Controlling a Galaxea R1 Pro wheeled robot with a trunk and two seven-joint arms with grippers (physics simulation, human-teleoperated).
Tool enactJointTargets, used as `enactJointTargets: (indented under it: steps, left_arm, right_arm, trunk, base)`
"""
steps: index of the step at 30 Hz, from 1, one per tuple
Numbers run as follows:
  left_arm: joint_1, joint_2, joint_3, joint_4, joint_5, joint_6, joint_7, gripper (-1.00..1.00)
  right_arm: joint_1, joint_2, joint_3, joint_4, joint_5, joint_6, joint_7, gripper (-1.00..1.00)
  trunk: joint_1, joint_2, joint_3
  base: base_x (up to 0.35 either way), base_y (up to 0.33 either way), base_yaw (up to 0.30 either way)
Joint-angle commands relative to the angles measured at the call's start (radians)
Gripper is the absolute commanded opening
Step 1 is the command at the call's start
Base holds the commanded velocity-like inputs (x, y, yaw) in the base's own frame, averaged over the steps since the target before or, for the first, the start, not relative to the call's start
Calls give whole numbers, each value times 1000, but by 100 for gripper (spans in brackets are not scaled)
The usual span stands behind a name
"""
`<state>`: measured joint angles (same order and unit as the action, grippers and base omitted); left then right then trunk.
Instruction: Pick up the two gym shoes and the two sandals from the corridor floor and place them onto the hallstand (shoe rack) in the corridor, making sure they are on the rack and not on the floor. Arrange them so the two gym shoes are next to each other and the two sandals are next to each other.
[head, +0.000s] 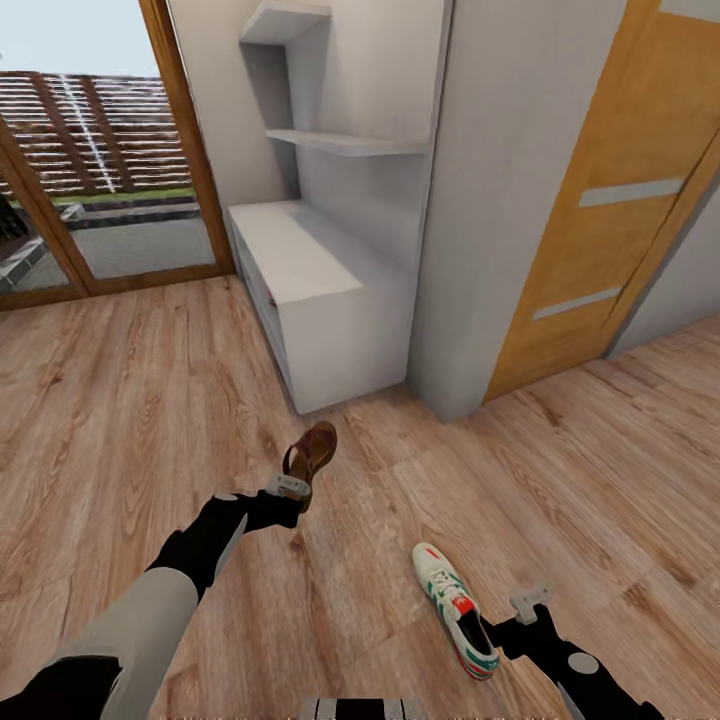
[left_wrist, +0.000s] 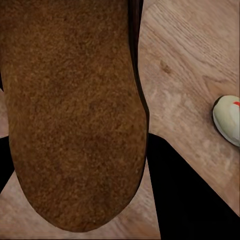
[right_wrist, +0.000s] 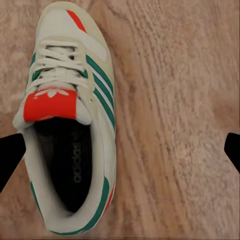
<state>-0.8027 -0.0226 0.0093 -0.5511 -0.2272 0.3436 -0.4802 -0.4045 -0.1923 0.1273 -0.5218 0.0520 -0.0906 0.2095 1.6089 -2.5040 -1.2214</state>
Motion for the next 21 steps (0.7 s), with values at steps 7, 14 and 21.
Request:
enactJointTargets:
  steps: [7, 14, 21]
  left_arm:
    - [1, 8, 2, 6, -3, 4, -7, -100]
    - [2, 11, 5, 5, -1, 5, -6, -100]
    - [5, 10, 7, 6, 0, 4, -6, -100]
  right_arm:
    - [0, -1, 5, 1, 5, -3, 2, 100]
    - [0, 5, 8, 0, 5, -3, 1, 100]
    - [0, 6, 8, 0, 5, -4, -1, 100]
  trunk:
    - [3, -2, -39]
    - [5, -3, -63]
    - [5, -3, -65]
  base:
    - [0, 0, 71]
    - [0, 0, 59]
    - [0, 0, 10]
